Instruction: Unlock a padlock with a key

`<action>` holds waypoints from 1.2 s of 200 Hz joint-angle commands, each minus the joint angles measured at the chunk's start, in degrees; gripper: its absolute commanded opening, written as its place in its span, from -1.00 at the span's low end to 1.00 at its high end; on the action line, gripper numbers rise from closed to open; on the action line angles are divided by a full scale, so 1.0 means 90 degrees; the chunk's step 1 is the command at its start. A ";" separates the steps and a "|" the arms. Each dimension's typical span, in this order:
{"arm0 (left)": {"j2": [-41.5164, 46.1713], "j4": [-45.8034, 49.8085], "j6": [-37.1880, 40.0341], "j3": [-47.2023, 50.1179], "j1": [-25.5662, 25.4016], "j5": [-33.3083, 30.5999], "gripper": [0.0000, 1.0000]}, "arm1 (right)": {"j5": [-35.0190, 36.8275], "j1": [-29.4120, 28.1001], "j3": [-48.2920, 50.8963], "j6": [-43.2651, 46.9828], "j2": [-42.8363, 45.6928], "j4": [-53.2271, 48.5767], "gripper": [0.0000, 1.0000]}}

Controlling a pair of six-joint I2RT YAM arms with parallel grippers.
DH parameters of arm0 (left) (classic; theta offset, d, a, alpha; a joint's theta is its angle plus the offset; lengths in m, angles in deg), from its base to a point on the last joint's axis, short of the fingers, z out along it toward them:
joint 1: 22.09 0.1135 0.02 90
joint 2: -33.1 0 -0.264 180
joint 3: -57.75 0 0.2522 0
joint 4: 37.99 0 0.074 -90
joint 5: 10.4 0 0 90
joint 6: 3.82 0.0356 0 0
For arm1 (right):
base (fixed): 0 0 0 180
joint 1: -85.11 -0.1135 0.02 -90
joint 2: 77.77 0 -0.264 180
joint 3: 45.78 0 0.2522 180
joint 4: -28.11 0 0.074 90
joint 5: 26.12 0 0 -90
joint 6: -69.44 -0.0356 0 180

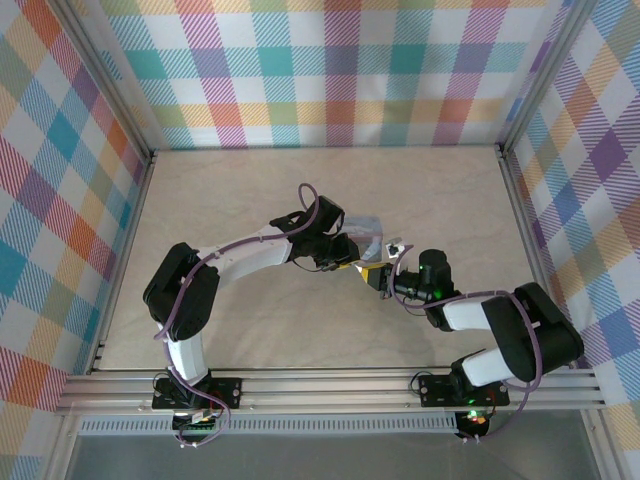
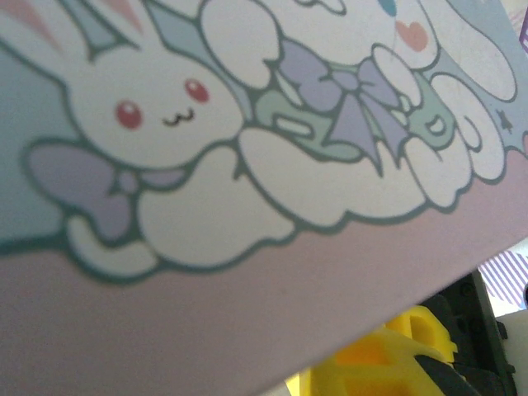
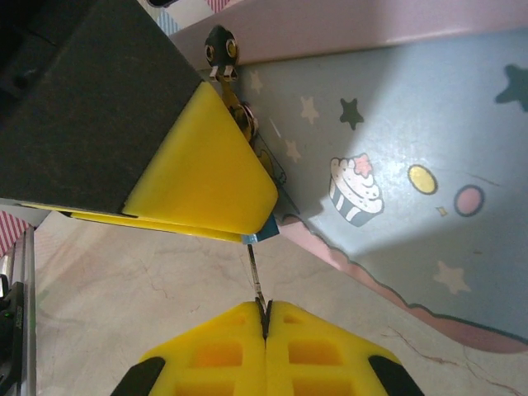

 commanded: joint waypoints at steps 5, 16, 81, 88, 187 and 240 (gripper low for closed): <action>0.0284 -0.0256 -0.0008 -0.0146 0.0025 0.0123 -0.69 | -0.0005 0.0034 -0.0091 0.0014 -0.0173 0.0276 -0.96; 0.0285 -0.0249 -0.0008 -0.0144 0.0024 0.0119 -0.69 | 0.0017 0.0034 -0.0076 0.0011 -0.0198 0.0294 -0.96; 0.0297 -0.0224 -0.0007 -0.0151 0.0030 0.0099 -0.69 | 0.0009 0.0059 -0.0022 -0.0111 -0.0174 0.0547 -0.96; 0.0294 -0.0210 -0.0008 -0.0151 0.0031 0.0099 -0.69 | -0.0011 0.0064 -0.0015 -0.0108 -0.0160 0.0555 -0.96; 0.0262 -0.0213 -0.0017 -0.0209 0.0036 0.0153 -0.69 | -0.0185 0.0103 -0.0020 -0.0228 -0.0265 0.0764 -0.96; 0.0281 -0.0261 -0.0050 -0.0212 0.0037 0.0245 -0.69 | -0.0322 0.0103 -0.0107 -0.0381 -0.0724 0.1198 -0.96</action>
